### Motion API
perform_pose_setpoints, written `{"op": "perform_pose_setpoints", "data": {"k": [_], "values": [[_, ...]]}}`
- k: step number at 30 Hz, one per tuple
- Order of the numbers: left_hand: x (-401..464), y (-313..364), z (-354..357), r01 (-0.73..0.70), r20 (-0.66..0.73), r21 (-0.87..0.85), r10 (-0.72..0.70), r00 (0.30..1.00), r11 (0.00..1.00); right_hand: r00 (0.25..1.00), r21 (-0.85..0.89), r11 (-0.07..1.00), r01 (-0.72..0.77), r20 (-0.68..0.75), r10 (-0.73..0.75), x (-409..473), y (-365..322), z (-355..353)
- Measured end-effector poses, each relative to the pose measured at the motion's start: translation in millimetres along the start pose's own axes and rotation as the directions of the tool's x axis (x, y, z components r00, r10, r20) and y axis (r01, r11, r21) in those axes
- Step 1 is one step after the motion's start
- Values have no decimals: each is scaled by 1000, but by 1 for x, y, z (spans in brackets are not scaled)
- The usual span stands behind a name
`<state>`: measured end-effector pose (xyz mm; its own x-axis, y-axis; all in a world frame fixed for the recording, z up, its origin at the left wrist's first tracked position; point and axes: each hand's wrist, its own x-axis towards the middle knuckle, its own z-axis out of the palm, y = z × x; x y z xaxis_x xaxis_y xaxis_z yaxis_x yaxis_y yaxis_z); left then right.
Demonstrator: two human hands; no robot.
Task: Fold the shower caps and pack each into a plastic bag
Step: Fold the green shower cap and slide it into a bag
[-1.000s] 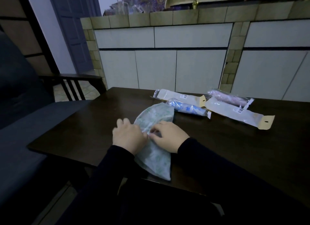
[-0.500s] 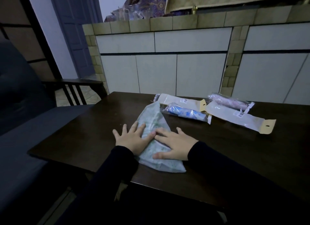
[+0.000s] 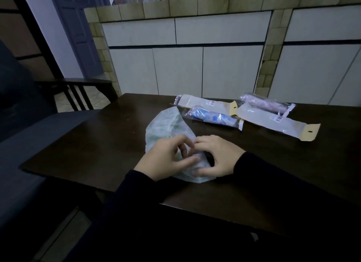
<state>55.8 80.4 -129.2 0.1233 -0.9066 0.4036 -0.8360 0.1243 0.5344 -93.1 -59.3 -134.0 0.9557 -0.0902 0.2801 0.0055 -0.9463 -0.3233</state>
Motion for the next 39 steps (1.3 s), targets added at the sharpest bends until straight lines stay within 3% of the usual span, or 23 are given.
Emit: {"op": "perform_pose_setpoints", "data": {"k": [3,5,8,12,15,21,24,26,30,35,39], "values": [[-8,-8,-2,122,105,-95,-112,988,988,997,35,998,-61,-37,62,-1,1,2],[-13,-15,-4,82,99,-64,-75,992,995,995,78,995,-69,-70,75,-4,1,0],[-20,-16,-5,49,104,-91,-39,994,995,996,70,997,26,-88,-20,-11,3,0],[-12,-14,-8,45,63,0,-45,997,999,999,187,982,-30,-25,36,-13,7,-6],[-5,-21,-10,79,5,69,-79,997,995,999,183,982,-38,-8,40,-7,9,-5],[-13,-27,-7,56,10,35,-56,998,998,991,222,970,-101,-65,118,2,16,3],[-12,-31,-5,119,-50,-20,-120,992,993,990,183,977,-107,-71,121,6,17,1],[-11,-33,-3,159,-54,-29,-161,986,987,985,127,980,-150,-69,160,8,18,2],[-11,-33,-4,232,-61,-92,-238,969,968,941,210,932,-297,-101,323,12,17,5],[-10,-30,-3,304,-90,-146,-319,944,941,898,219,901,-375,-155,412,14,14,8],[-12,-27,-2,287,-115,-92,-297,948,953,854,212,876,-433,-214,473,13,8,11]]}}
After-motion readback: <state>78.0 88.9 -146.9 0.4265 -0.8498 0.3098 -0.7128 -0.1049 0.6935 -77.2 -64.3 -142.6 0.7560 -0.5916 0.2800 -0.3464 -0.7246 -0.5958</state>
